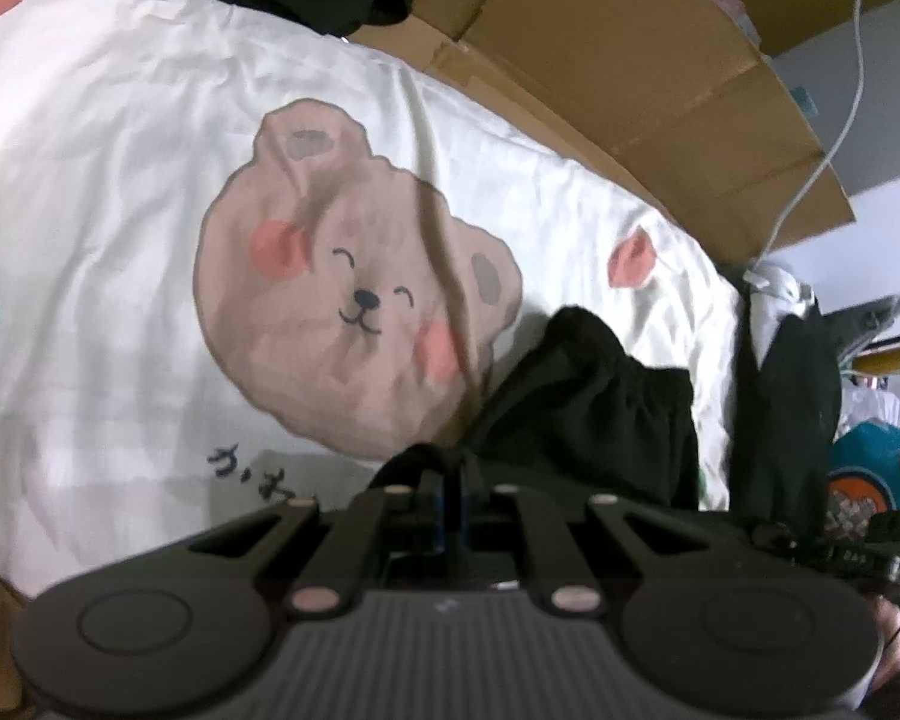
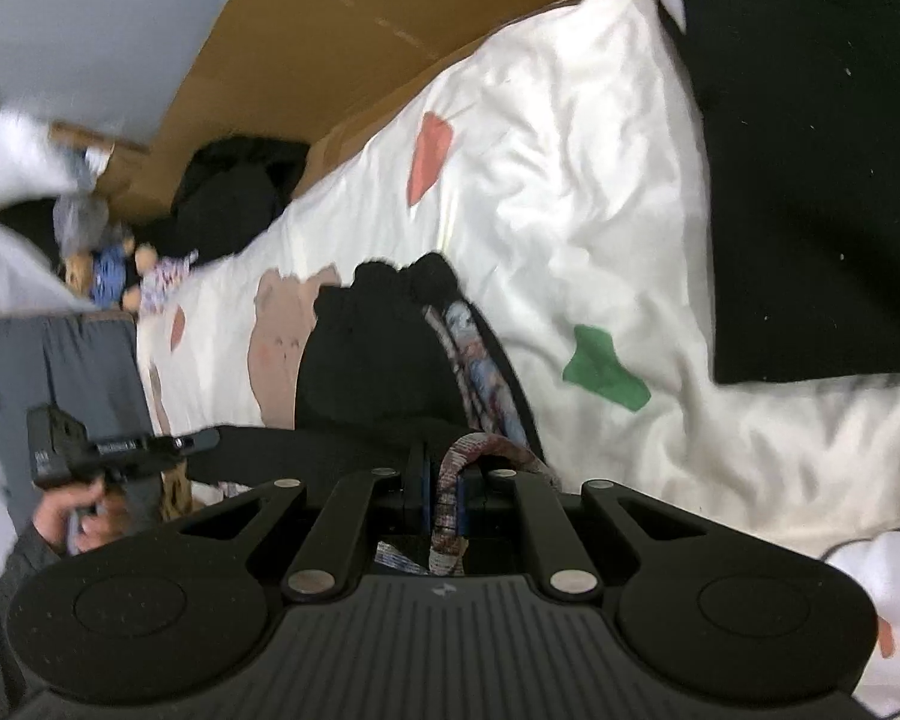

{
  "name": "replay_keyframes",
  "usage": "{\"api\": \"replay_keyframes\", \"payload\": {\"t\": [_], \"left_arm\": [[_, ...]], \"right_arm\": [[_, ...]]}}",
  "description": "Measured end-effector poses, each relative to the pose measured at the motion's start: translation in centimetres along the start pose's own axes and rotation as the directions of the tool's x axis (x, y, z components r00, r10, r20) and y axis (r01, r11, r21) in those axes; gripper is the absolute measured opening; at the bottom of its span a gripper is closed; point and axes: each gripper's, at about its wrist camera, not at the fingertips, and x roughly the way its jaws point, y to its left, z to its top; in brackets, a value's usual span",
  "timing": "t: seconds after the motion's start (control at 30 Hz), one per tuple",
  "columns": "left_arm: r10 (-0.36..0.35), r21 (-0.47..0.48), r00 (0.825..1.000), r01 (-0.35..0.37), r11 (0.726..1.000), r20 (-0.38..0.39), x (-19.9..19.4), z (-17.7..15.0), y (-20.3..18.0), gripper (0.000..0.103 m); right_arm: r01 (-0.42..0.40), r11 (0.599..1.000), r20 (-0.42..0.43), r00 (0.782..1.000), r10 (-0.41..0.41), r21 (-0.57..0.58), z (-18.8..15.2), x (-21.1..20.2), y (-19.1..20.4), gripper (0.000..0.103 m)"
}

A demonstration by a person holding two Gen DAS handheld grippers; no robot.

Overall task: Fold clothes
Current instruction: 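Lay the hem end over the trousers with both grippers, folding them in half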

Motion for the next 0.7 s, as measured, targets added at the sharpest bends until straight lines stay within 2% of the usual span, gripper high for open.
{"api": "replay_keyframes", "payload": {"t": [0.2, 0.3, 0.5, 0.53, 0.7], "left_arm": [[0.023, 0.004, 1.0, -0.023, 1.0, -0.018, 2.1, 1.3, 0.3, 0.005], [0.001, -0.011, 1.0, -0.001, 1.0, -0.018, 3.0, 1.5, 0.8, 0.007], [-0.047, -0.052, 0.999, 0.047, 0.998, -0.007, 3.3, 0.8, 2.1, 0.016], [-0.051, -0.052, 0.999, 0.051, 0.997, -0.007, 3.4, 0.8, 2.2, 0.018], [-0.084, -0.061, 0.996, 0.083, 0.995, -0.009, 3.9, -0.2, 2.9, 0.025]], "right_arm": [[-0.024, 0.999, 0.021, 0.999, 0.023, 0.039, 0.2, 0.9, -1.4, 0.008], [-0.042, 0.999, 0.038, 0.998, 0.041, 0.034, 0.1, 1.1, -1.5, 0.009], [-0.101, 0.992, 0.037, 0.994, 0.098, 0.077, -0.2, 1.3, -2.4, 0.02], [-0.104, 0.991, 0.035, 0.994, 0.101, 0.079, -0.3, 1.4, -2.4, 0.025], [-0.113, 0.99, 0.018, 0.994, 0.112, 0.085, -0.8, 1.7, -2.4, 0.032]]}}
